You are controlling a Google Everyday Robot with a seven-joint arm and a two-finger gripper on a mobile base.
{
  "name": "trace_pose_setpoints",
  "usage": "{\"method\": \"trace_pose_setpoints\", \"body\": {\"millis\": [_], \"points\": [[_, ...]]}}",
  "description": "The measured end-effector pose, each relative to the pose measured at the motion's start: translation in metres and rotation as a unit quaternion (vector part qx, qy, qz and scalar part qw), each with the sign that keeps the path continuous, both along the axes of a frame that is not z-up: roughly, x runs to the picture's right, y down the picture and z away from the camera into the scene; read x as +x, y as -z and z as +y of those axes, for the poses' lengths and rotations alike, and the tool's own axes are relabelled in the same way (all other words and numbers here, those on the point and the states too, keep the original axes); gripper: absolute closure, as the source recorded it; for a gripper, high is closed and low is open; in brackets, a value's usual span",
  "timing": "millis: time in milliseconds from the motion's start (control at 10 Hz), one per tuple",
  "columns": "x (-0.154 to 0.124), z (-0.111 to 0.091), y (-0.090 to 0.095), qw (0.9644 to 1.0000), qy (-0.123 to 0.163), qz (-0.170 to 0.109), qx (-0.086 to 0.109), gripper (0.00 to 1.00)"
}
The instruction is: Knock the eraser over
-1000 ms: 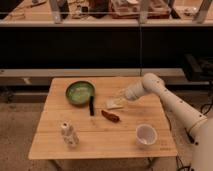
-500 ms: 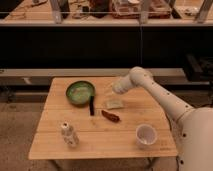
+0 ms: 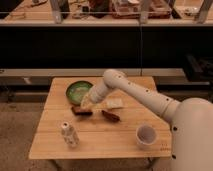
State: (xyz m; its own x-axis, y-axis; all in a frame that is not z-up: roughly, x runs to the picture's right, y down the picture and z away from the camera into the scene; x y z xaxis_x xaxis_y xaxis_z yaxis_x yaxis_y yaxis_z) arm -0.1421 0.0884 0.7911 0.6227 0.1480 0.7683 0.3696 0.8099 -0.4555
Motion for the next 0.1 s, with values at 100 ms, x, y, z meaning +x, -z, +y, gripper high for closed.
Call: {"method": "trace_pose_setpoints", "body": {"millis": [100], "points": [[-0.0241,-0.0016,0.0273,0.9991,0.01,-0.04,0.002,0.96]]}}
